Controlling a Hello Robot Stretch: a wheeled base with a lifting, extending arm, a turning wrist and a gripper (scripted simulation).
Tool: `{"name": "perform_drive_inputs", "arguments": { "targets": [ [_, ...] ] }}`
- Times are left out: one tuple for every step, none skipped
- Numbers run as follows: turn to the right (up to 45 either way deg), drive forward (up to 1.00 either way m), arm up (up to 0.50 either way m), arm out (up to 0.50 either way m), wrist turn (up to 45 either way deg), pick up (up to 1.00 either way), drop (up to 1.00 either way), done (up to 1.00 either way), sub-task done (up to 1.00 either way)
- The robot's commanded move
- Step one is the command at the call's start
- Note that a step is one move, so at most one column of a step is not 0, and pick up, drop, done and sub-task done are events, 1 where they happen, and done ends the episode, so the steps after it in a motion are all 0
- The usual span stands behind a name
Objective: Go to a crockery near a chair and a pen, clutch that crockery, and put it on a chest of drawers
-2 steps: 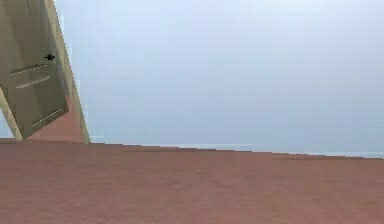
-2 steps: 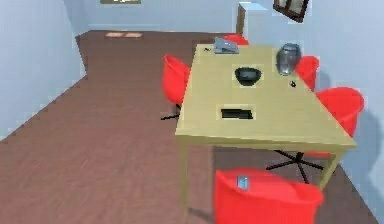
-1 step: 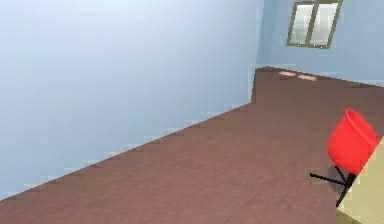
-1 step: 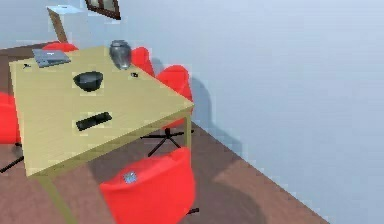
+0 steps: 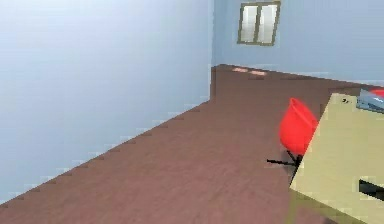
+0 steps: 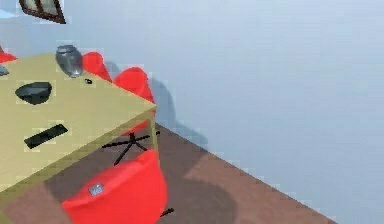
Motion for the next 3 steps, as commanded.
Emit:
{"name": "perform_drive_inputs", "arguments": {
  "targets": [
    [0.0, 0.85, 0.0, 0.0, 0.0, 0.0, 0.0, 0.0, 0.0],
    [21.0, 0.0, 0.0, 0.0, 0.0, 0.0, 0.0, 0.0, 0.0],
    [0.0, 0.65, 0.0, 0.0, 0.0, 0.0, 0.0, 0.0, 0.0]
  ]
}}
